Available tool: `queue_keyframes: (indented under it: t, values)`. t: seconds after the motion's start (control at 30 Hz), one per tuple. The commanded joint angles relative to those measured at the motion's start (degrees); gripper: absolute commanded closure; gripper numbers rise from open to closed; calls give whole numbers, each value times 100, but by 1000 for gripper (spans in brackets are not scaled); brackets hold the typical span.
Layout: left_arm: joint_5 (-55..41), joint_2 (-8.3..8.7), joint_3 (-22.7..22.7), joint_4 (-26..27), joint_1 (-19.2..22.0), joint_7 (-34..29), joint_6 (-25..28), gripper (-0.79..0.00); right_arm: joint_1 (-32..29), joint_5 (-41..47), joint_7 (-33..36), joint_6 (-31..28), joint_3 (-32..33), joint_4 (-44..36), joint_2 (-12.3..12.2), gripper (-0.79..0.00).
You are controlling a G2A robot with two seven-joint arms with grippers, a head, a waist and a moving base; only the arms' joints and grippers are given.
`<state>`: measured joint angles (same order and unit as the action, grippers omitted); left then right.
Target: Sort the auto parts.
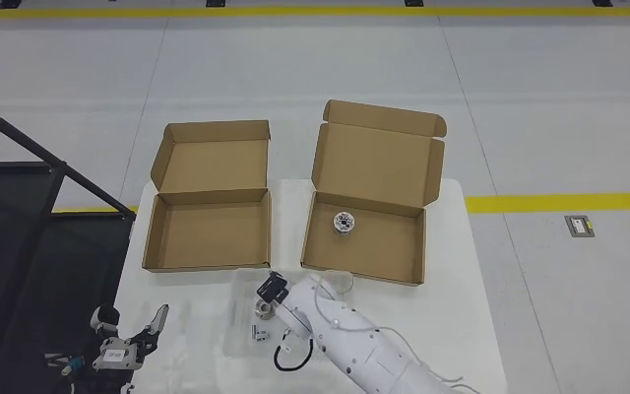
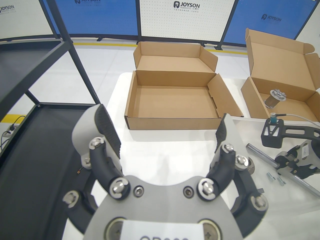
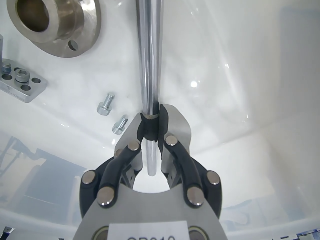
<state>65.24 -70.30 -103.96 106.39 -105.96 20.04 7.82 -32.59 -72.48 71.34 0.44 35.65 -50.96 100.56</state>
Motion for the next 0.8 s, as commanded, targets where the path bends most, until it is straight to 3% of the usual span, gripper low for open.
queue_keyframes:
  t: [0.0, 0.33, 0.47, 0.63, 0.77]
  values:
    - [0, 0, 0, 0, 0, 0, 0, -785, -4, -3, -1, -95, 81, -229, -25, 0]
    - [0, 0, 0, 0, 0, 0, 0, -785, -558, -236, 867, -1425, 864, -2637, -460, 0]
    - [0, 0, 0, 0, 0, 0, 0, -785, -853, -172, 834, -2002, 1201, -3529, -606, 0]
    - [0, 0, 0, 0, 0, 0, 0, -785, -1016, -187, 208, -2531, 1349, -4034, -692, 0]
    - [0, 0, 0, 0, 0, 0, 0, -785, -1016, -187, 208, -2531, 1349, -4034, -692, 0]
